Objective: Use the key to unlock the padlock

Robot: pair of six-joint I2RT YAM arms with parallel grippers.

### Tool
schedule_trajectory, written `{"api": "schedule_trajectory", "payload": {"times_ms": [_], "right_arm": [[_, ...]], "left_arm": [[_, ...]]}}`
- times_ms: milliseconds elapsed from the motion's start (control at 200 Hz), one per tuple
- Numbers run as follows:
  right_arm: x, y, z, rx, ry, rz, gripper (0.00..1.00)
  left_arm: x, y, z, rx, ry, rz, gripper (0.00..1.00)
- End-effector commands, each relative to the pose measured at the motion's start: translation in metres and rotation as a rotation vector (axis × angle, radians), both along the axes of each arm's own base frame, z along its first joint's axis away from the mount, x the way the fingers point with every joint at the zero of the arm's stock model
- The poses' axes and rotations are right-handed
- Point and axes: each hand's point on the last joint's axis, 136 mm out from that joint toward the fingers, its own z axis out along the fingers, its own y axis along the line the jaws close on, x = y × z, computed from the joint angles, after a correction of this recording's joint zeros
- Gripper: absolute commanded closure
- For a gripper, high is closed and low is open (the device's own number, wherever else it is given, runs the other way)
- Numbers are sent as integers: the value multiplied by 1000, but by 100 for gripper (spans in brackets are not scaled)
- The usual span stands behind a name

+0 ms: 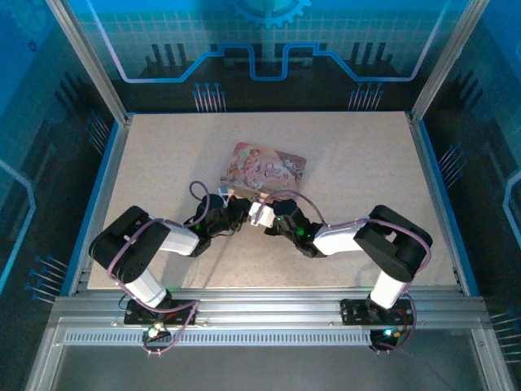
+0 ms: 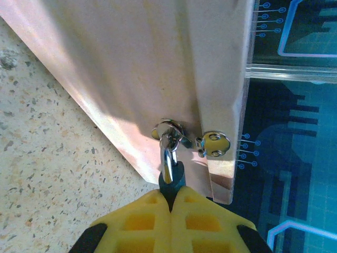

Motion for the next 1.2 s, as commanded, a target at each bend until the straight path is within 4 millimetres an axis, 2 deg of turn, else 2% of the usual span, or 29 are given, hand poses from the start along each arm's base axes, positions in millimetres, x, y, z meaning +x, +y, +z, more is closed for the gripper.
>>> {"api": "schedule_trajectory", "payload": {"times_ms": [0, 695, 1021, 1196], "right_arm": [[5, 12, 20, 93, -28, -4, 100], [-5, 23, 17, 421, 271, -106, 100], [-6, 16, -2, 508, 408, -175, 100], [-9, 8, -11, 589, 494, -228, 100]], "left_arm": [[6, -14, 34, -60, -102, -37, 100], [2, -18, 22, -47, -80, -44, 100], [1, -17, 16, -31, -76, -44, 100], [0, -15, 13, -5, -76, -42, 86]]}}
